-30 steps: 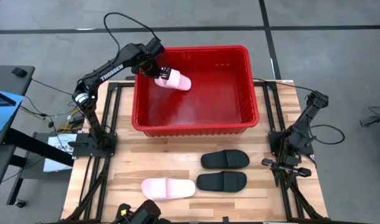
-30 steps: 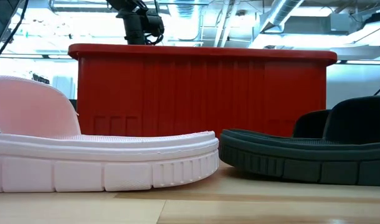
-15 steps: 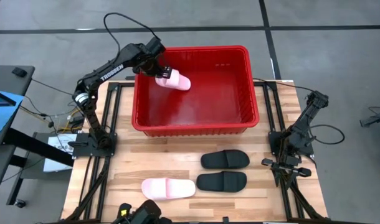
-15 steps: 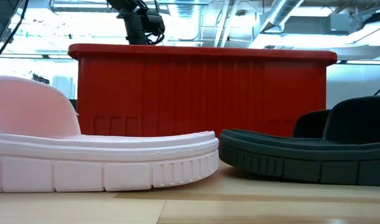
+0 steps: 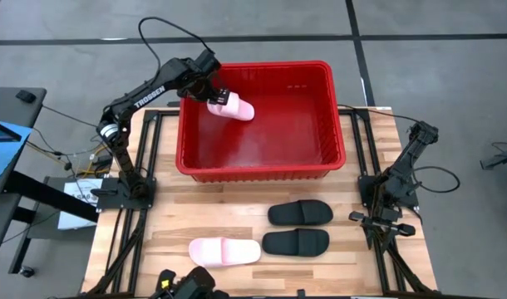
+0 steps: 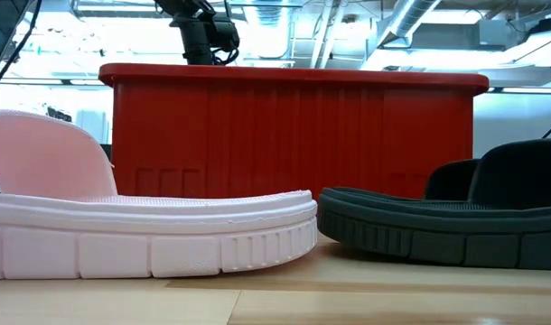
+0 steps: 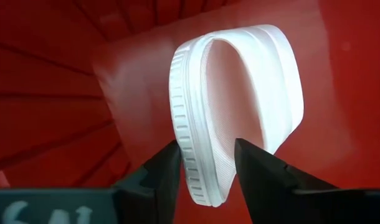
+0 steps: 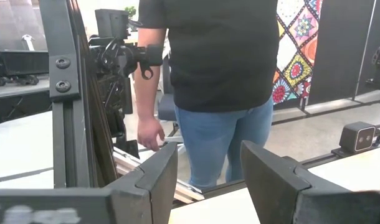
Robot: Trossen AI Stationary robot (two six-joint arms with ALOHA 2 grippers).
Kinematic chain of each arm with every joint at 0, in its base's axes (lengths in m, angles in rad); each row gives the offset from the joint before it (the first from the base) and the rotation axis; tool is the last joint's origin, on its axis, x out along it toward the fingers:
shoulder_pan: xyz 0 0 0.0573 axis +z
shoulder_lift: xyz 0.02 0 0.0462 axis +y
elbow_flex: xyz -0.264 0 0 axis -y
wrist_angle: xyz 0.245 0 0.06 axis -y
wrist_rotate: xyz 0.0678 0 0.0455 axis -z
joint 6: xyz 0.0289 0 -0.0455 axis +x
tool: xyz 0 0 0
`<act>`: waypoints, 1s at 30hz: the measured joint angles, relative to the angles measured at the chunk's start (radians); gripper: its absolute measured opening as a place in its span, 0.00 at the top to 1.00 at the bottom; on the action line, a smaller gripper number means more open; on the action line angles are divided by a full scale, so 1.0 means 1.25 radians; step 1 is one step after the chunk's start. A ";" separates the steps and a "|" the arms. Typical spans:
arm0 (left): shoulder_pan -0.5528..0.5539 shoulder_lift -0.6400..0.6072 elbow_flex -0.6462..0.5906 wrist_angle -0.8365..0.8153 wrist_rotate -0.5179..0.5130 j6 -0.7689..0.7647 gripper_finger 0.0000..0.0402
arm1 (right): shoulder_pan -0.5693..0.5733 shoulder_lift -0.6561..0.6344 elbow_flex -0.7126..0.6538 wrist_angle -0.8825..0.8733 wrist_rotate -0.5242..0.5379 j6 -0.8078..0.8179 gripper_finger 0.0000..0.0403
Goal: Pick and place slides into bin
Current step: Put the top pink slide into the red bin, then put the pink slide into the red bin
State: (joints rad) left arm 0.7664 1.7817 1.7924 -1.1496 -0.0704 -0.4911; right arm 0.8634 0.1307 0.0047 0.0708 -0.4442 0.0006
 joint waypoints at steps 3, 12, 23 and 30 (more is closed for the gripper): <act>0.000 0.000 0.000 -0.001 -0.016 0.001 0.65 | 0.000 0.000 0.000 0.000 0.000 0.000 0.59; 0.000 0.000 0.000 -0.002 -0.058 0.002 0.65 | 0.000 0.000 0.000 0.000 0.000 0.000 0.59; 0.000 0.000 0.000 -0.028 -0.107 0.044 0.65 | 0.000 0.000 0.000 0.000 0.000 0.000 0.59; -0.003 0.001 0.000 -0.036 -0.120 0.049 0.65 | 0.000 0.000 0.000 0.000 0.000 0.000 0.59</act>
State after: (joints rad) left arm 0.7628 1.7824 1.7924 -1.1942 -0.2204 -0.4295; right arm 0.8631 0.1304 0.0046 0.0708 -0.4442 0.0005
